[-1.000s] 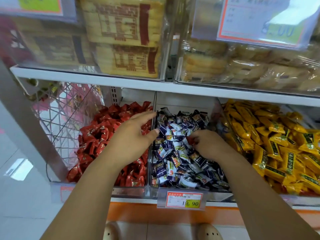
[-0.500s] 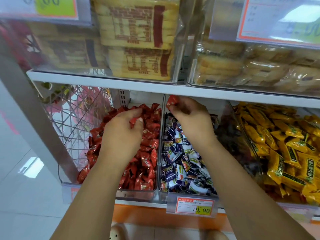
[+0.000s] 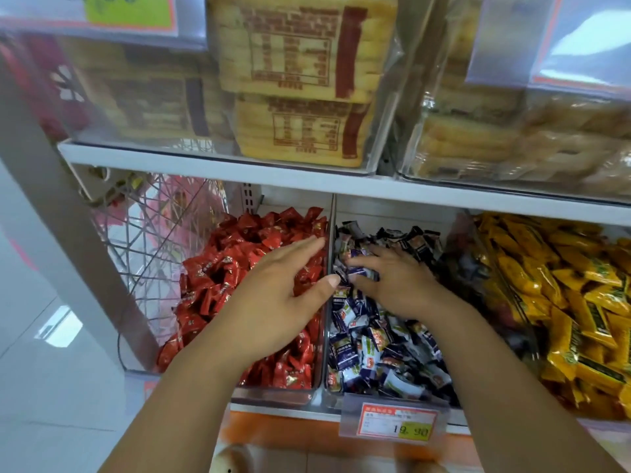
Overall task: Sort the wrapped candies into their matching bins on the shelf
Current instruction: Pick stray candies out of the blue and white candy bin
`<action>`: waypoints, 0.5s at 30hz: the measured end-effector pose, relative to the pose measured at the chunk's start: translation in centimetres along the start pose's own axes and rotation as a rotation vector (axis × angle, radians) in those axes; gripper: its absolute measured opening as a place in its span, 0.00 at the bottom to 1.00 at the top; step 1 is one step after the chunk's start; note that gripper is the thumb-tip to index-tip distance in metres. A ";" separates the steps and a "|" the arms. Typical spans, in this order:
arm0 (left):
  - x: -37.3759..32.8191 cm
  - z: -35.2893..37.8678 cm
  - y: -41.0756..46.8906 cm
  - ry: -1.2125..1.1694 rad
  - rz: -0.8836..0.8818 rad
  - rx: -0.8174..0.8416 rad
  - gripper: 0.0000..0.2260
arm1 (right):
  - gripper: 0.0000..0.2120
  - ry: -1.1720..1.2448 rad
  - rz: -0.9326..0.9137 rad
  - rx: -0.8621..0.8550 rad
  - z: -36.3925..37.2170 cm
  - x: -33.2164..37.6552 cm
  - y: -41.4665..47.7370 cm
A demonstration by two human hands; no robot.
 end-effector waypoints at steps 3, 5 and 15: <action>0.0 0.3 0.2 -0.007 -0.024 0.025 0.26 | 0.17 -0.119 0.202 0.084 -1.4 -2.9 -1.6; -0.1 0.3 0.2 -0.024 -0.027 0.021 0.25 | 0.17 -0.058 0.198 0.104 -1.9 -3.8 -2.8; -0.4 0.3 0.3 -0.077 -0.061 0.001 0.24 | 0.18 0.094 -0.025 -0.132 -0.2 -0.5 0.6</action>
Point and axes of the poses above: each hand's wrist, its own y-axis towards the middle knuckle, its own z-axis out of the palm, x = y × z, the point moved 5 cm from there along y, towards the middle knuckle, and after that the axes turned 11 degrees about x, right-handed, at the moved point
